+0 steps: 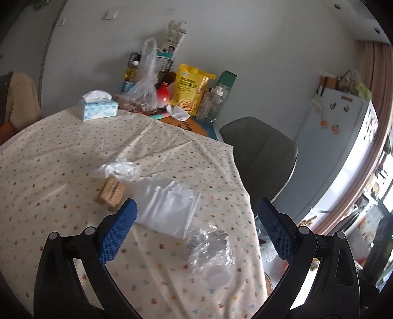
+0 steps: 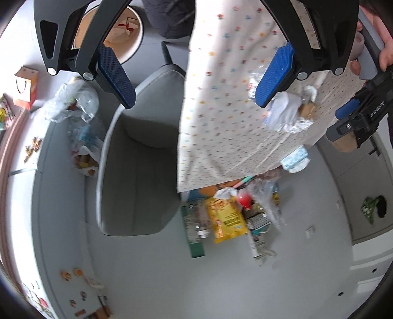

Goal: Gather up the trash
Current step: 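Move both open tools back over the table trash, then grasp the small white paper label beside the cardboard box with the left tool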

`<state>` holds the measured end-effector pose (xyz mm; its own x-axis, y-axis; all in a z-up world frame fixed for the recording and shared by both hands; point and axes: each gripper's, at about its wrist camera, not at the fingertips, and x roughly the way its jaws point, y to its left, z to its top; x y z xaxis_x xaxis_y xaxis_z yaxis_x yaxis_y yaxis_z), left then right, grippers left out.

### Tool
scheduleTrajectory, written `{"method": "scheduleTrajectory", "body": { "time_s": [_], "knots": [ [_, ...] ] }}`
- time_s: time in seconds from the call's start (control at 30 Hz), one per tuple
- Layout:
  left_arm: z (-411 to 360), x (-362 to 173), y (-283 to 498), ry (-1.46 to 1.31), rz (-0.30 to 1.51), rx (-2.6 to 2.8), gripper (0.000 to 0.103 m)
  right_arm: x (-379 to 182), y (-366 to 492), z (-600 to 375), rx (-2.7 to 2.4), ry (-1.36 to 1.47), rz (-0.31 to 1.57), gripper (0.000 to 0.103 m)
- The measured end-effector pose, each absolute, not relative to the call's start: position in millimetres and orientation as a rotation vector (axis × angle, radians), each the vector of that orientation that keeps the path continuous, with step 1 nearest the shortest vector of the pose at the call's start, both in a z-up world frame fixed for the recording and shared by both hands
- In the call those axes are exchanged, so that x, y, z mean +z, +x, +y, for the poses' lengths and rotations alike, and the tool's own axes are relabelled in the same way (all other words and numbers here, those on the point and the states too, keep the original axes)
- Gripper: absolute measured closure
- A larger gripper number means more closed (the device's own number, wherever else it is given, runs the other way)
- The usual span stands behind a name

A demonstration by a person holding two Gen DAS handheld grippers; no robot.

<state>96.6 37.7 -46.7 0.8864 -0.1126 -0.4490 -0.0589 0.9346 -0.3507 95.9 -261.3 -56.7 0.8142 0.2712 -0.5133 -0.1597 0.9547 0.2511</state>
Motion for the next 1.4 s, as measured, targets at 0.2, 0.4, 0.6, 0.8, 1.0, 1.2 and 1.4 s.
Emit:
{"method": "scheduleTrajectory", "body": {
  "time_s": [0.2, 0.4, 0.6, 0.8, 1.0, 1.2, 1.4],
  "knots": [
    [67, -51, 81, -0.375, 0.491, -0.028, 0.006, -53, 96, -237, 0.279, 0.224, 0.589, 0.007],
    [103, -69, 68, -0.462, 0.490, -0.024, 0.006, -46, 92, -213, 0.323, 0.185, 0.570, 0.007],
    [126, -72, 61, -0.457, 0.461, 0.079, 0.006, -50, 96, -191, 0.353, 0.134, 0.580, 0.007],
    [132, -70, 58, -0.366, 0.438, 0.181, 0.006, -50, 108, -176, 0.405, 0.123, 0.610, 0.007],
    [131, -84, 74, -0.371, 0.526, 0.112, 0.006, -50, 115, -170, 0.412, 0.119, 0.593, 0.007],
    [119, -99, 97, -0.362, 0.618, 0.062, 0.006, -55, 127, -166, 0.426, 0.118, 0.619, 0.007],
    [109, -113, 124, -0.359, 0.702, 0.063, 0.017, -62, 142, -164, 0.456, 0.101, 0.682, 0.011]
  ]
}}
